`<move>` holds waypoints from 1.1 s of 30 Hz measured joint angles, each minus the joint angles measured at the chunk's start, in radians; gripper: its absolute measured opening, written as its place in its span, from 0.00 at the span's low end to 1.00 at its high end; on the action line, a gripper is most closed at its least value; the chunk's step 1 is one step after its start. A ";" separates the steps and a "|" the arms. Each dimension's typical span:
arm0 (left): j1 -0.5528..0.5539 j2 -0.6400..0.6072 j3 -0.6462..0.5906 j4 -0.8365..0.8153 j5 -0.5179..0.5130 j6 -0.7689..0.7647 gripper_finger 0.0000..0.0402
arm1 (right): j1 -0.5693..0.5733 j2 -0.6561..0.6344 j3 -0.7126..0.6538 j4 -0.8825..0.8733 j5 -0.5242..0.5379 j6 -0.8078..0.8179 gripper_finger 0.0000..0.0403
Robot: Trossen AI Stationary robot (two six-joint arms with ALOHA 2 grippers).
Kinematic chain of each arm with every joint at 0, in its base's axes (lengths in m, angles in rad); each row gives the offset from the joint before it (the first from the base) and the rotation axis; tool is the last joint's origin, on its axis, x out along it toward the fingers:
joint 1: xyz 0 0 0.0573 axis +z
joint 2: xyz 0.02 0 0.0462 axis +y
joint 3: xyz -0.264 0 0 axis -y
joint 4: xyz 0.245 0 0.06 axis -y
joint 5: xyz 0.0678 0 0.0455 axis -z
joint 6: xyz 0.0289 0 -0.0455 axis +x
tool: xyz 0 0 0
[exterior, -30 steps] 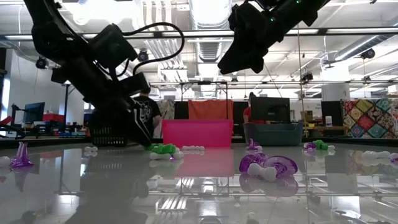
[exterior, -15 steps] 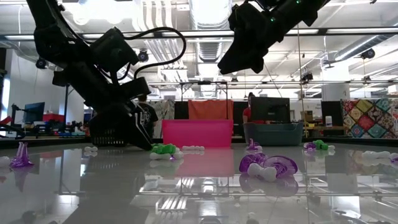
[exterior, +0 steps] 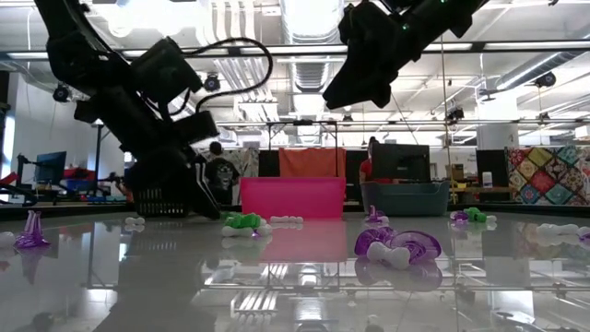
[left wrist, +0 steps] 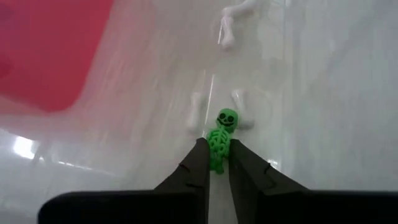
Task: Sort Halloween decoration
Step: Put the green skeleton toy into the blue bin
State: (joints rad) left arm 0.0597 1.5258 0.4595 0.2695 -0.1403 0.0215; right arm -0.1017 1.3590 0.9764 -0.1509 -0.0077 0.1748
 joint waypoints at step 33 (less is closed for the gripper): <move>-0.002 -0.167 0.003 0.447 -0.004 -0.030 0.04 | 0.028 0.227 -0.039 0.602 0.010 -0.247 0.32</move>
State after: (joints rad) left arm 0.0578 1.3586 0.4622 0.7162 -0.1440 -0.0085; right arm -0.0742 1.5864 0.9373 0.4507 0.0021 -0.0719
